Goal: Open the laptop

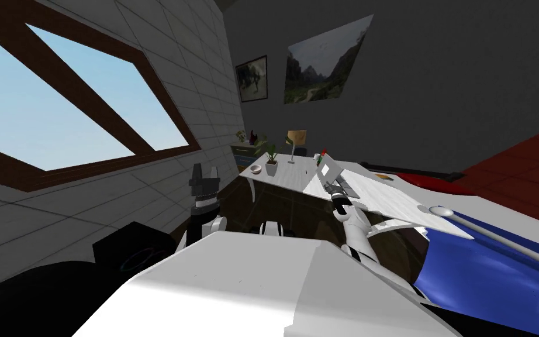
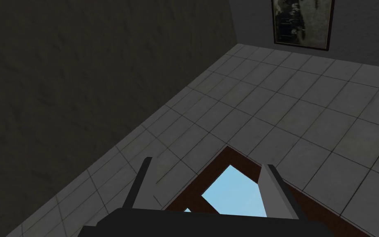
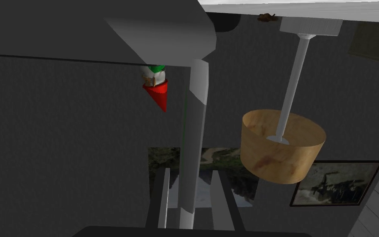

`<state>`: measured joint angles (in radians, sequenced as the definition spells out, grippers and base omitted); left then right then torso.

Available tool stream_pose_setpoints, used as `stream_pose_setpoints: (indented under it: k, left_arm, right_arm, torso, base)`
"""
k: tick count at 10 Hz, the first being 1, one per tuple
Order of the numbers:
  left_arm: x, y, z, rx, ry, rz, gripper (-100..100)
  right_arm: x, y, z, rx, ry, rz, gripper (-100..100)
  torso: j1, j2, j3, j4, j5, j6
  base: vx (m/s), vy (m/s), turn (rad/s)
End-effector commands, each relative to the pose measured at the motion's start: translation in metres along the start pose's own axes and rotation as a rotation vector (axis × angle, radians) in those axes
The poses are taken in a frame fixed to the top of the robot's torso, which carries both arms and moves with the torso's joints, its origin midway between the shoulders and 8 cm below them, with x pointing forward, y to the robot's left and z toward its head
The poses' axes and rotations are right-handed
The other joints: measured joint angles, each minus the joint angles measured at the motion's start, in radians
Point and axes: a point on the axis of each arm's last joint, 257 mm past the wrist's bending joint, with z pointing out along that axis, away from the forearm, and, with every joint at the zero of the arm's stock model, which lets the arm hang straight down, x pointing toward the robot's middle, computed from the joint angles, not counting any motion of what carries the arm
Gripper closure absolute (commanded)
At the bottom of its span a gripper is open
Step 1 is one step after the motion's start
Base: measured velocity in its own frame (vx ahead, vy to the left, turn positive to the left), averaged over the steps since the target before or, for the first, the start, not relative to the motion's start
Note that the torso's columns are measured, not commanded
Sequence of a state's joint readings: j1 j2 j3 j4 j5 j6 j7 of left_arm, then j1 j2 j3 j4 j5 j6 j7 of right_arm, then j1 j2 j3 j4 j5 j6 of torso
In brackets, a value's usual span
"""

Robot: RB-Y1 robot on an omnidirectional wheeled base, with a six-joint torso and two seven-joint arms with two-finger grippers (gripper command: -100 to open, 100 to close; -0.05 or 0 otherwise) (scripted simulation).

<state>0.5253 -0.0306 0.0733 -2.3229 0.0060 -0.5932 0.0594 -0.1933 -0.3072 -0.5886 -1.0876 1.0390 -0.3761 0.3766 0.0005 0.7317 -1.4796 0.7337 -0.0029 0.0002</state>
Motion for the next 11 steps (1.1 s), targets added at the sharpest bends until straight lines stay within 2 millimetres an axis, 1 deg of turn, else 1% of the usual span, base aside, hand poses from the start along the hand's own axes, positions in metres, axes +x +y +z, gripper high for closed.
stream_pose_setpoints:
  k: [1, 2, 3, 4, 5, 6, 7, 8, 9, 10, 11]
  left_arm:
    - [0.0, 0.0, 0.0, 0.0, 0.0, 0.0, 0]
    - [0.0, 0.0, 0.0, 0.0, 0.0, 0.0, 0]
    - [0.0, 0.0, 0.0, 0.0, 0.0, 0.0, 0]
    - [0.0, 0.0, 0.0, 0.0, 0.0, 0.0, 0]
    - [0.0, 0.0, 0.0, 0.0, 0.0, 0.0, 0]
    - [0.0, 0.0, 0.0, 0.0, 0.0, 0.0, 0]
    - [0.0, 0.0, 0.0, 0.0, 0.0, 0.0, 0]
    - [0.0, 0.0, 0.0, 0.0, 0.0, 0.0, 0]
    - [0.0, 0.0, 0.0, 0.0, 0.0, 0.0, 0]
    - [0.0, 0.0, 0.0, 0.0, 0.0, 0.0, 0]
    - [0.0, 0.0, 0.0, 0.0, 0.0, 0.0, 0]
  right_arm:
    - [-0.001, -0.036, -0.004, 0.07, -0.01, 0.026, 100]
    - [0.001, -0.054, -0.005, 0.107, -0.012, 0.042, 100]
    - [0.0, -0.067, -0.009, 0.132, -0.018, 0.052, 100]
    - [-0.001, -0.07, -0.01, 0.14, -0.02, 0.054, 100]
    - [-0.003, -0.086, -0.011, 0.172, -0.032, 0.071, 100]
    - [0.0, -0.101, -0.018, 0.205, -0.031, 0.084, 100]
    - [0.004, -0.115, -0.02, 0.237, -0.032, 0.104, 100]
    - [0.001, -0.13, -0.027, 0.271, -0.043, 0.118, 100]
    - [0.001, -0.134, -0.028, 0.278, -0.046, 0.121, 100]
    - [0.005, -0.149, -0.033, 0.316, -0.05, 0.146, 100]
    - [0.003, -0.158, -0.037, 0.336, -0.057, 0.154, 100]
  torso:
    - [-0.005, 0.002, 0.001, 0.001, -0.001, -0.002]
    - [-0.007, 0.002, 0.002, 0.002, -0.001, -0.001]
    - [-0.008, 0.002, 0.002, 0.002, -0.001, -0.001]
    - [-0.007, 0.003, 0.002, 0.003, 0.001, 0.001]
    - [-0.002, 0.003, 0.001, 0.003, 0.002, 0.003]
    - [-0.002, 0.005, 0.003, 0.003, 0.002, -0.002]
    - [-0.002, 0.005, 0.003, 0.004, 0.002, -0.001]
    - [-0.003, 0.004, 0.003, 0.003, 0.0, -0.003]
    - [-0.003, 0.004, 0.003, 0.003, 0.0, 0.0]
    - [-0.002, 0.003, 0.002, 0.002, 0.001, 0.003]
    - [-0.004, 0.006, 0.003, 0.003, 0.0, -0.001]
  base:
    - [-0.12, -0.064, 0.326]
    - [-0.118, -0.094, 0.412]
    - [-0.109, -0.099, 0.316]
    - [-0.052, -0.049, 0.095]
    - [-0.106, -0.052, 0.341]
    - [-0.107, -0.054, 0.299]
    - [-0.119, -0.062, 0.375]
    - [-0.116, -0.051, 0.303]
    - [-0.058, -0.02, 0.063]
    - [-0.115, -0.035, 0.272]
    - [-0.114, -0.052, 0.303]
